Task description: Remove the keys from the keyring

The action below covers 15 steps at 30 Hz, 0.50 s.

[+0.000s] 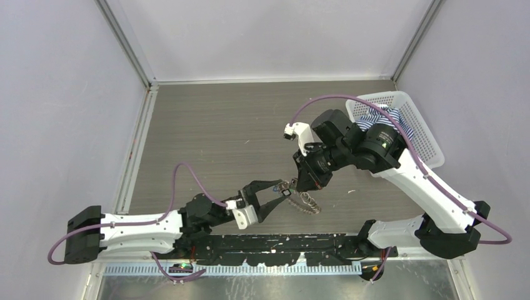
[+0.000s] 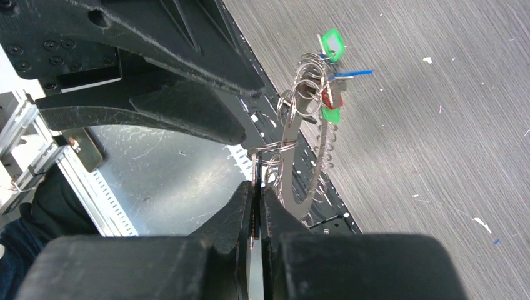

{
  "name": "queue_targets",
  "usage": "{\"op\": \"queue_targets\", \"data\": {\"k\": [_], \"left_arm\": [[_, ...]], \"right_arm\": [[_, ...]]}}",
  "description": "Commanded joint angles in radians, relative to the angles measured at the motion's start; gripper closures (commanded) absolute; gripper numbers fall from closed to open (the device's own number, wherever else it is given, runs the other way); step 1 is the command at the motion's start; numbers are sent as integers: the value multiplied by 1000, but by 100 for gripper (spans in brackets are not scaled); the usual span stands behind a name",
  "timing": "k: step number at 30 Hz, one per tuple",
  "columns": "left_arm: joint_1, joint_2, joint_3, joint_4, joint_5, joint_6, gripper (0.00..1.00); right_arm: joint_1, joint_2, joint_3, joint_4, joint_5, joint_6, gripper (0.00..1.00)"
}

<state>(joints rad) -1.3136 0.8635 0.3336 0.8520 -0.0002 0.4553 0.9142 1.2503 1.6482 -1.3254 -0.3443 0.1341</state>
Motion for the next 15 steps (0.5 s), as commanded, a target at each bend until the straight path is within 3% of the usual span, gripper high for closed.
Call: {"op": "queue_targets", "data": {"k": [1,4,11,15], "left_arm": [[1,6,76,-110,108,13,52],[3,36,90,-95,87,-4,53],[4,56,85,-3,70,-52,71],[4,65,77,28,68,-59,73]], "right_arm": [[15,-29,1,36,-6,-1,99],[20,-37,1,40,-3,-1,99],[32,-46,-8,47,9,12,99],[38,-52,-11,54,14,18,99]]}}
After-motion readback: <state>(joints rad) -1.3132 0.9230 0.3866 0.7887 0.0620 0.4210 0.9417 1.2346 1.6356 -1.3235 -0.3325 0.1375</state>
